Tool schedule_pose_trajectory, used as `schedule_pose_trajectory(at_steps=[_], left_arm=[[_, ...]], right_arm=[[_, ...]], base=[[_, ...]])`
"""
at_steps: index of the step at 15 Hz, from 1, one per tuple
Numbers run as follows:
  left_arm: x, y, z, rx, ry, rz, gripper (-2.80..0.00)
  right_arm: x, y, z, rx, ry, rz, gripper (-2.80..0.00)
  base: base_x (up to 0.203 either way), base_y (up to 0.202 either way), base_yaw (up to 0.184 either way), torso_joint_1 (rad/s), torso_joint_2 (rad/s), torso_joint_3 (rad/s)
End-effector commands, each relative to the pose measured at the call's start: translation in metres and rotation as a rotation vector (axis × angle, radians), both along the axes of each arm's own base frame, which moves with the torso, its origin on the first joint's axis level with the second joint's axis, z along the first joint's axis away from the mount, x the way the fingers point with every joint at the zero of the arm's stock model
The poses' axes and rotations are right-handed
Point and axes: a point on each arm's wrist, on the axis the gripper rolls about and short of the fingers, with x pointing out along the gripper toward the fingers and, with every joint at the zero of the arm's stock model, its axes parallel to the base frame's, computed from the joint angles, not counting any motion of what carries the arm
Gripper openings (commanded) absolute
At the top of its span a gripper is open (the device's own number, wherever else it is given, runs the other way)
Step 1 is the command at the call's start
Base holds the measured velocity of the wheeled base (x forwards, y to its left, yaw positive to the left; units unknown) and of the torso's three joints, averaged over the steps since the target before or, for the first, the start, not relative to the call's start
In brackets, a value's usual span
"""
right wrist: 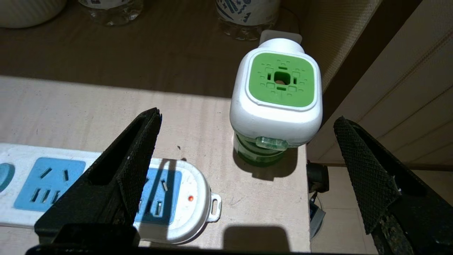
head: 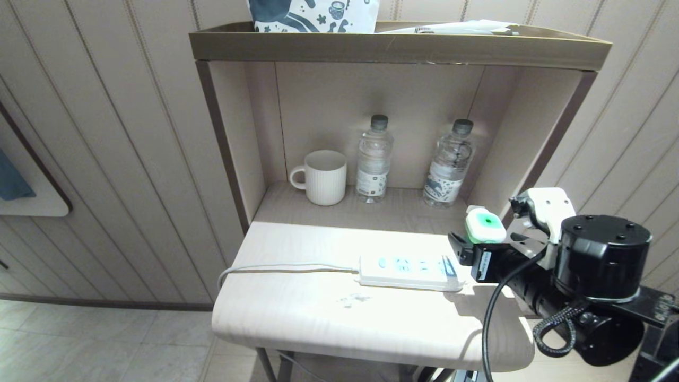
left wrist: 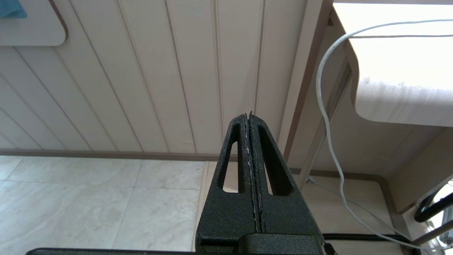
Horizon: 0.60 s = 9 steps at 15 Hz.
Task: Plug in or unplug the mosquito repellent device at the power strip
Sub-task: Pick up the mosquito repellent liquid
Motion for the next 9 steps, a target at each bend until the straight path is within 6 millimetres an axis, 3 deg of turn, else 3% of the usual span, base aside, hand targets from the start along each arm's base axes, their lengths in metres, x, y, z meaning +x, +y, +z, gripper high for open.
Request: schedule_pose_trajectory(at_steps=[1,9], left_arm=[[0.000,0.000,0.000,0.000,0.001,0.000,-2.80],[0.000,0.000,0.000,0.001,0.001,0.000,-2.80]], right_arm=[[-0.005,0.001,0.005,0.012,-0.020,0.011,0.00],[0.007,0.004,-0.001,0.006,0.000,-0.001,0.00]], base=[[0.000,0.000,0.000,0.000,0.00,0.000],[0.000,0.000,0.000,0.000,0.00,0.000]])
